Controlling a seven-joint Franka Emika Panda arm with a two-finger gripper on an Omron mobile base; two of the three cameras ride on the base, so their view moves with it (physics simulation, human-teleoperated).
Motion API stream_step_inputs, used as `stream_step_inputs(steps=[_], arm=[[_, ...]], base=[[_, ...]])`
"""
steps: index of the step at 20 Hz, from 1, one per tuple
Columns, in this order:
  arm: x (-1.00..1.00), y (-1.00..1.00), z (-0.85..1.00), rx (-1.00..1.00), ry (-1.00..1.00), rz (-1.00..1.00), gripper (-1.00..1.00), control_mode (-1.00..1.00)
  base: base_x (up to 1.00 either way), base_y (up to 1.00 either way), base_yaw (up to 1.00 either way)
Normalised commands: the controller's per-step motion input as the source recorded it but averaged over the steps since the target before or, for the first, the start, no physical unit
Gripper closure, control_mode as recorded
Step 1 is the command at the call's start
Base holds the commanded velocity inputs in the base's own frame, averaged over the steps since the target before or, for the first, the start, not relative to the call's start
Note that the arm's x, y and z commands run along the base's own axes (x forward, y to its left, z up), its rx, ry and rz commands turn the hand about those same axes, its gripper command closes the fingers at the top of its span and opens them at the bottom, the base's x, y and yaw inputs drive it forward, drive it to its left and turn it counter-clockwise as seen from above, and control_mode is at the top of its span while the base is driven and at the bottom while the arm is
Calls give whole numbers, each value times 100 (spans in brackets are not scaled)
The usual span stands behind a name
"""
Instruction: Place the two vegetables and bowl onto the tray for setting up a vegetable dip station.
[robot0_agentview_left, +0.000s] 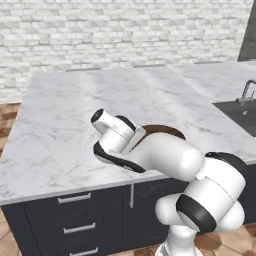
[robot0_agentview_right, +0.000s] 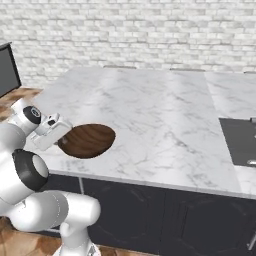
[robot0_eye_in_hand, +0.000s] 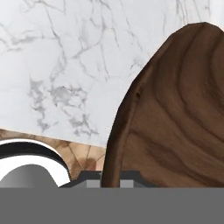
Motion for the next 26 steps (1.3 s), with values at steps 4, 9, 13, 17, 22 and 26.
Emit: stream_step_inputs(steps=[4,9,13,17,22,26], arm=[[0,0,0,0,0,0,100,100],[0,0,0,0,0,0,100,100],[0,0,0,0,0,0,100,100],[0,0,0,0,0,0,100,100],[0,0,0,0,0,0,100,100],[0,0,0,0,0,0,100,100]], base=[[13,-58,0],[17,-56,0],[20,-55,0],[20,-55,0],[21,-55,0],[19,-54,0]])
